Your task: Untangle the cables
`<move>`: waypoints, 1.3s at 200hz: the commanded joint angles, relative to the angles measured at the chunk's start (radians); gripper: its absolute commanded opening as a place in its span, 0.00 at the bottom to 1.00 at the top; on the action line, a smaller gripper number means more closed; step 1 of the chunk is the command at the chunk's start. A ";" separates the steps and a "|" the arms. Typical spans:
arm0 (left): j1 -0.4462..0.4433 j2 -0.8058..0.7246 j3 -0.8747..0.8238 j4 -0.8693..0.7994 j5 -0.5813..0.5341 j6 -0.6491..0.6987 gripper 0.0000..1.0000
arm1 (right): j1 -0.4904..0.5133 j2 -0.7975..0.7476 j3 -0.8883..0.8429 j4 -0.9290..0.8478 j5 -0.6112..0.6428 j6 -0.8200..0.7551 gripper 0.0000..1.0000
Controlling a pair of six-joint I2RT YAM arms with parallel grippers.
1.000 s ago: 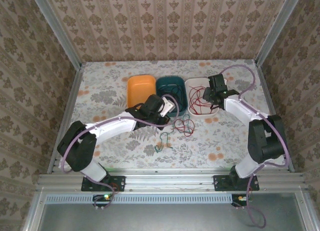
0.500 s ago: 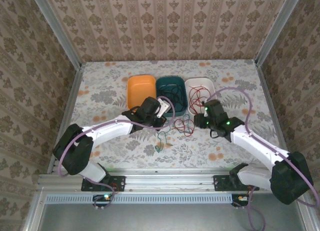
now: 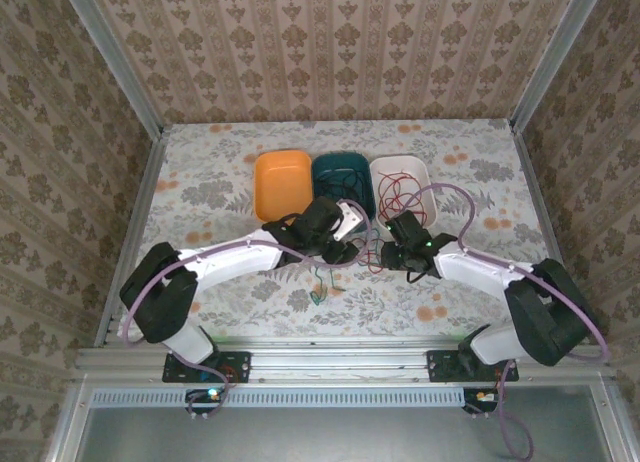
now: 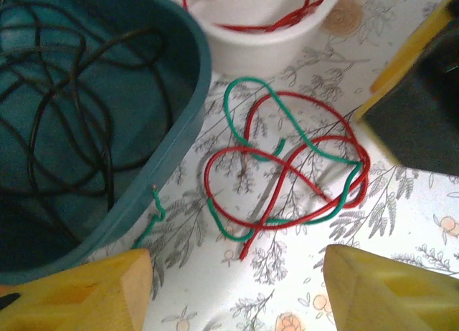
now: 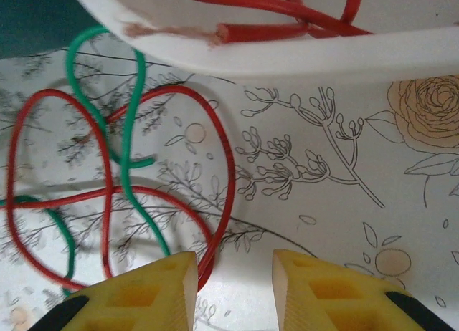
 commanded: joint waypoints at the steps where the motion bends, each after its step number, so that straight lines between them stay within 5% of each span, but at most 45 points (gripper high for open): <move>1: -0.003 0.038 0.044 -0.018 -0.001 0.039 0.65 | 0.005 0.042 0.032 0.039 0.051 0.036 0.34; 65: -0.003 0.076 0.055 0.004 0.027 0.023 0.65 | 0.040 0.141 0.097 -0.025 0.125 0.031 0.32; 125: 0.003 0.117 0.078 0.018 0.070 0.020 0.64 | 0.062 0.156 0.079 -0.058 0.158 0.048 0.12; 158: 0.005 0.147 0.101 0.016 0.092 0.030 0.65 | 0.057 0.055 0.013 0.014 0.095 0.014 0.00; 260: 0.011 0.254 0.142 0.039 0.141 0.032 0.58 | -0.017 -0.409 -0.053 0.037 -0.208 -0.065 0.00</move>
